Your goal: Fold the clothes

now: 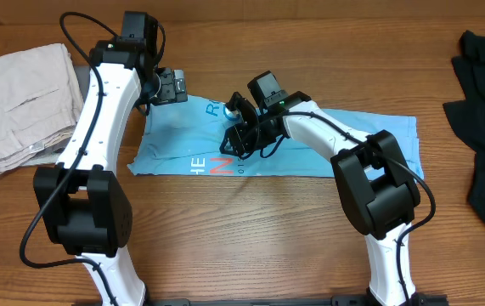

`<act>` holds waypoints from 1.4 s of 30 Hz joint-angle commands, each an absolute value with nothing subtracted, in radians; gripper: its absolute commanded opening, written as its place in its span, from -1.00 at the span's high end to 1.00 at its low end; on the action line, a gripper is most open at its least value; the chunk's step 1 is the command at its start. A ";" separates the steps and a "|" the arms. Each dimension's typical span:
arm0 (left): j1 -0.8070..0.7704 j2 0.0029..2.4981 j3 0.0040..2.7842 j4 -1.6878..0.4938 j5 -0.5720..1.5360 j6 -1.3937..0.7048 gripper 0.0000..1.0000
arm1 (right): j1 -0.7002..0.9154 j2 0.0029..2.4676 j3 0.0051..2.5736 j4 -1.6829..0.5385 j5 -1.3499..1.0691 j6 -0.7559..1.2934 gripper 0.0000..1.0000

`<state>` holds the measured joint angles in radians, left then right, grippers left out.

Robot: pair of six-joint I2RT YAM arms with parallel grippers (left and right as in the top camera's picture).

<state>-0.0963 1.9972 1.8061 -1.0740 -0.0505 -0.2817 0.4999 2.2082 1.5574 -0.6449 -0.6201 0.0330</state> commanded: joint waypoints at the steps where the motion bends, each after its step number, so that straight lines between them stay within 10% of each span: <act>1: -0.091 1.989 1.815 -1.072 -0.067 -0.277 -0.99 | 0.503 2.165 1.552 -0.642 -0.738 0.029 -0.12; 15: -0.091 1.989 1.815 -1.072 -0.067 -0.277 -1.00 | 0.373 2.117 1.686 -0.928 -0.799 -0.113 -0.22; 24: -0.091 1.989 1.815 -1.072 -0.067 -0.277 -1.00 | 0.369 2.099 1.683 -0.924 -0.391 0.000 -0.29; 34: -0.091 1.989 1.815 -1.072 -0.067 -0.277 -1.00 | 0.369 2.104 1.631 -0.834 -0.199 0.233 0.89; 42: -0.091 1.989 1.815 -1.072 -0.067 -0.277 -1.00 | 0.369 2.104 1.628 -0.889 -0.100 0.332 0.92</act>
<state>-0.0963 1.9972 1.8061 -1.0740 -0.0505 -0.2817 0.3672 2.1254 1.6356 -0.8822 -0.1833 0.2642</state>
